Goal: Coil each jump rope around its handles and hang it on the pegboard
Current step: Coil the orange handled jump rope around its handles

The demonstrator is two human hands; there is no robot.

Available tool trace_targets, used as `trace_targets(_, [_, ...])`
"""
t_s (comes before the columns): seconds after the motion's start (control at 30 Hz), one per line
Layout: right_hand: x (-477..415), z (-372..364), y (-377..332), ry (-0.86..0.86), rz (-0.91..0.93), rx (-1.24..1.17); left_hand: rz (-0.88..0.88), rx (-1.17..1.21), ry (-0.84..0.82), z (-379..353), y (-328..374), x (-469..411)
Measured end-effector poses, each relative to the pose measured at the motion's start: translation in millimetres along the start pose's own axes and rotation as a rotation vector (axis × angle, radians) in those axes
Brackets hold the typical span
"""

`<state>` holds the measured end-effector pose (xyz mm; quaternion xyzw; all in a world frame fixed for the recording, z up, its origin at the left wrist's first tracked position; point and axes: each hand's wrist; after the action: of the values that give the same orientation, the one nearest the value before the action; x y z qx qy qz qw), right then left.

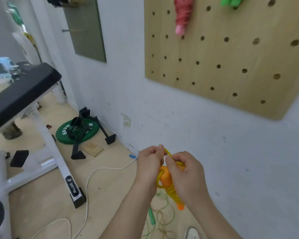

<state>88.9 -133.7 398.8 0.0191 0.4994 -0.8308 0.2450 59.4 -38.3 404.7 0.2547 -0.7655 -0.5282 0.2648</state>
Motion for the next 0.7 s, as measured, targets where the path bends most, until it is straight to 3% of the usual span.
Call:
trace_targets(0.1, [14, 38, -28, -0.025, 0.063, 0.062, -0.134, -0.191, -0.023, -14, 32, 28])
trace_targets(0.23, [23, 87, -68, -0.212, -0.025, 0.002, -0.26, -0.378, 0.014, -33, 77, 56])
trace_targets(0.37, [29, 124, -101, -0.336, -0.039, -0.15, -0.174, -0.198, -0.082, -46, 117, 82])
trace_targets(0.5, [19, 145, -115, -0.2, -0.059, -0.184, -0.023, 0.089, -0.265, -54, 143, 100])
trace_targets(0.7, [-2, 153, -137, 0.132, -0.075, -0.277, -0.166, 0.125, -0.448, -79, 159, 116])
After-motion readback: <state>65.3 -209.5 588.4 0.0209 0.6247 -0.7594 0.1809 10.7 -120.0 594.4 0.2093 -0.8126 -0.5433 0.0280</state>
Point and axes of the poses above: each hand's wrist, its own x-axis away from the middle knuckle, its own z-axis out of the back of the hand, y = z × x, and after that the axes turned 9 degrees about x, right-handed
